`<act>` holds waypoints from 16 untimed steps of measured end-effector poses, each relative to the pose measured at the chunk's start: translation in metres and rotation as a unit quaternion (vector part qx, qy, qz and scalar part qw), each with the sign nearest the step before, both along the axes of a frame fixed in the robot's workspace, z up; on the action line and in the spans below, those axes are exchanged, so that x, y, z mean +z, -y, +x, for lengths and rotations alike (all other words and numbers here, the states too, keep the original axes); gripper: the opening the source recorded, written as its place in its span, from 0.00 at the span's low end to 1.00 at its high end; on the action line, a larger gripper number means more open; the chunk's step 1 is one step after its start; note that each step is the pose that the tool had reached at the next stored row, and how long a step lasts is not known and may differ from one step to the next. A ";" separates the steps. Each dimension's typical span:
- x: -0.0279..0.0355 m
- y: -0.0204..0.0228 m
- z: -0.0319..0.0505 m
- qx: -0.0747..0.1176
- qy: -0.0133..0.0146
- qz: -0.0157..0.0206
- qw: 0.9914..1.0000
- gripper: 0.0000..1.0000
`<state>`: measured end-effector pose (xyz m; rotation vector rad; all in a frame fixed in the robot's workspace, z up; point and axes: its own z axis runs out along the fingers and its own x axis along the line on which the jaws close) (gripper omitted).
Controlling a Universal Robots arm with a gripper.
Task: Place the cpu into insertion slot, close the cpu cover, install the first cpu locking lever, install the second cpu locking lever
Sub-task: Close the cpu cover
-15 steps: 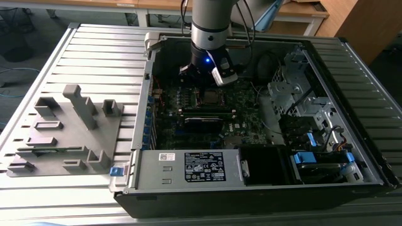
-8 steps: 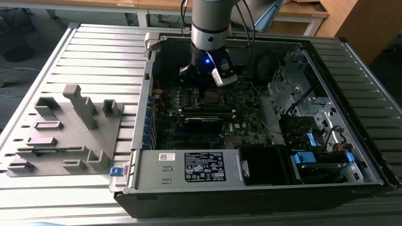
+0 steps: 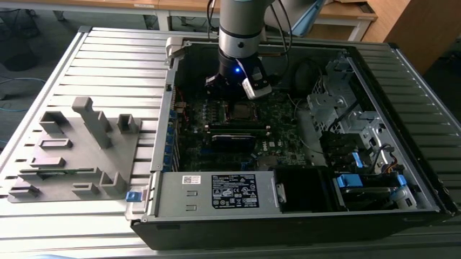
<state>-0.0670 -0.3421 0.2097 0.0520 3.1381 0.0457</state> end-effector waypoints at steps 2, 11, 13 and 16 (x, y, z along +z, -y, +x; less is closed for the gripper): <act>0.0000 0.0000 -0.0005 0.000 0.000 0.000 1.000 0.11; 0.0000 -0.0006 -0.0007 0.000 0.000 0.000 1.000 0.11; 0.0000 -0.0007 -0.0006 0.000 0.000 0.000 1.000 0.11; 0.0000 -0.0009 -0.0006 0.000 0.000 0.000 1.000 0.11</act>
